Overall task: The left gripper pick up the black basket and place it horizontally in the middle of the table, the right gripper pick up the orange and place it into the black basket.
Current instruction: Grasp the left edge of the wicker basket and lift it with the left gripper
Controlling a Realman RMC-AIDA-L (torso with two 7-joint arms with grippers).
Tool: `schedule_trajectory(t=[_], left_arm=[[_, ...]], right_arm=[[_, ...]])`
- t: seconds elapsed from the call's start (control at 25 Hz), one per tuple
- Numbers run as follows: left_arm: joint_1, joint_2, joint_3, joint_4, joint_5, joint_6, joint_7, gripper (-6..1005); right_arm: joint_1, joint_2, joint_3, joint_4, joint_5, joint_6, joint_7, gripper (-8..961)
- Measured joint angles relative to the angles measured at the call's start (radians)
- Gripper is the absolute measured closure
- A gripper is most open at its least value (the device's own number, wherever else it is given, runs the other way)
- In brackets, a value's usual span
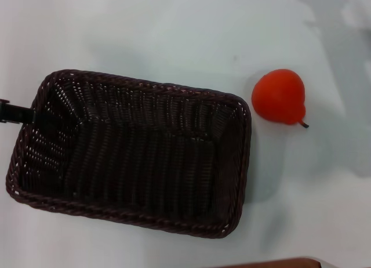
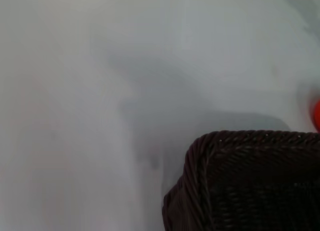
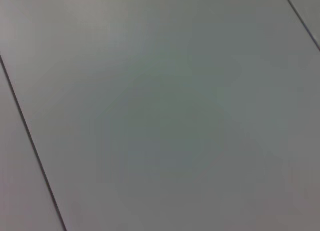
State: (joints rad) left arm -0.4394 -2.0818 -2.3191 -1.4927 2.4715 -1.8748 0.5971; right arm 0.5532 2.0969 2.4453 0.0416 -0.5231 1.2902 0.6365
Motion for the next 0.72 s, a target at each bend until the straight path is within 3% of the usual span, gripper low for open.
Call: schedule_trajectory(t=[0.44, 0.72], left_arm=[[-0.037, 0.001, 0.062, 0.147, 0.067, 0.076, 0.014, 308], [-0.045, -0.005, 0.064, 0.163, 0.098, 0.090, 0.015, 333]], right_arm=[[-0.001, 0.000, 0.020, 0.000, 0.002, -0.024, 0.000, 29], [0.003, 0.000, 0.021, 0.000, 0.002, -0.044, 0.000, 28]])
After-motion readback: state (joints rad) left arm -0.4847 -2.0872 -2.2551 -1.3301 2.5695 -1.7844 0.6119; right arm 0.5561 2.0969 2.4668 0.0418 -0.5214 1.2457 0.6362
